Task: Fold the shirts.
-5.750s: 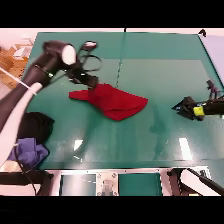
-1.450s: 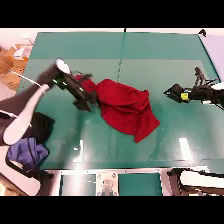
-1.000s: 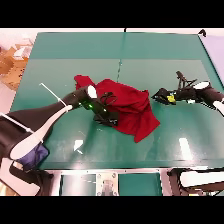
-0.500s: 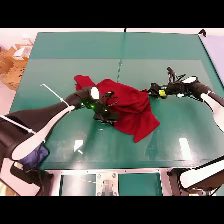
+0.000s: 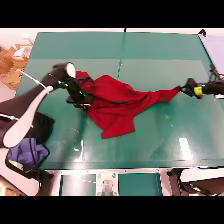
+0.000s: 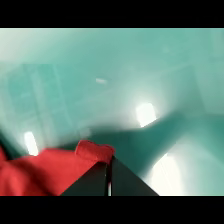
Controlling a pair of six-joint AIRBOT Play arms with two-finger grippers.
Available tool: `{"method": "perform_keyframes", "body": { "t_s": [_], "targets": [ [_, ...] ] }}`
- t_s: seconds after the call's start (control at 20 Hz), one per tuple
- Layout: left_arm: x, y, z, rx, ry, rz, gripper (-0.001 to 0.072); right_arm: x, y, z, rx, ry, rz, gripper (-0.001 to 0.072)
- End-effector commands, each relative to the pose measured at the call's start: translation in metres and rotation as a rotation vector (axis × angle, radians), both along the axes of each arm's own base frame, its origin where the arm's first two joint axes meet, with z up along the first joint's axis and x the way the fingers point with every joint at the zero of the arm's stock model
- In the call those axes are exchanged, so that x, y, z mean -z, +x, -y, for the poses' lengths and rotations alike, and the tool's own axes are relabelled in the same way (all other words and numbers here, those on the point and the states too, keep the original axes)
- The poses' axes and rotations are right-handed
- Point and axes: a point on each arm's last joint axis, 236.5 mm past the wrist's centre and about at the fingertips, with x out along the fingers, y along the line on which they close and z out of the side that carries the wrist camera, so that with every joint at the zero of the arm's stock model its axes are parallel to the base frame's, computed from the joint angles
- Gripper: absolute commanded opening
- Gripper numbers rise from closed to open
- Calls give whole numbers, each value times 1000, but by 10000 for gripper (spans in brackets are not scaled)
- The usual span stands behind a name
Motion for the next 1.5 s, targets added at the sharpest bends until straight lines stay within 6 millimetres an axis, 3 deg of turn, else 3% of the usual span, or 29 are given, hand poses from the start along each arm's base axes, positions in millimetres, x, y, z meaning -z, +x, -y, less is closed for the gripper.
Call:
{"method": "perform_keyframes", "body": {
  "t_s": [0.0, 0.15, 0.2, 0.3, 0.35, 0.45, 0.5, 0.65, 0.75, 0.85, 0.9, 1.0, 1.1, 1.2, 1.35, 1.45],
  "targets": [
    [-11, 21, -28, -55, -27, 26, 20, -2, -30, 19, 46, 22, -40, 11],
    [-13, 24, -23, -31, -61, 46, 20, 4, -37, 11, 38, 37, -61, 10],
    [-17, 26, -22, -22, -64, 56, 20, -2, -39, 11, 43, 39, -56, 10],
    [-45, 38, -15, 7, -100, 107, 20, -40, -33, 9, 44, 18, 29, 10],
    [-70, 50, -11, 14, -119, 171, 20, -79, -26, 7, 48, -2, 122, 10],
    [-152, 81, -2, 25, -175, 398, 20, -179, -20, -2, 37, -77, 354, 10],
    [-204, 92, -1, 30, -200, 541, 20, -234, -25, -9, 30, -133, 471, 11],
    [-364, 88, -4, -2, -294, 1001, 20, -373, -62, -29, 46, -330, 768, 11],
    [-454, 58, -13, -34, -358, 1282, 20, -448, -98, -40, 105, -426, 935, 11],
    [-535, 7, -28, -54, -411, 1547, 20, -509, -137, -49, 186, -519, 1095, 11],
    [-569, -24, -37, -51, -426, 1662, 20, -536, -158, -54, 226, -569, 1176, 11],
    [-614, -79, -50, -43, -447, 1817, 20, -573, -190, -67, 277, -629, 1298, 11],
    [-634, -113, -58, -47, -460, 1892, 20, -594, -212, -78, 303, -661, 1374, 12],
    [-631, -117, -61, -43, -439, 1887, 20, -598, -215, -79, 309, -666, 1387, 12],
    [-597, -88, -54, -28, -404, 1771, 21, -575, -191, -63, 298, -638, 1309, 11],
    [-558, -52, -47, -31, -377, 1660, 21, -534, -158, -42, 282, -575, 1191, 12]
  ]
}}
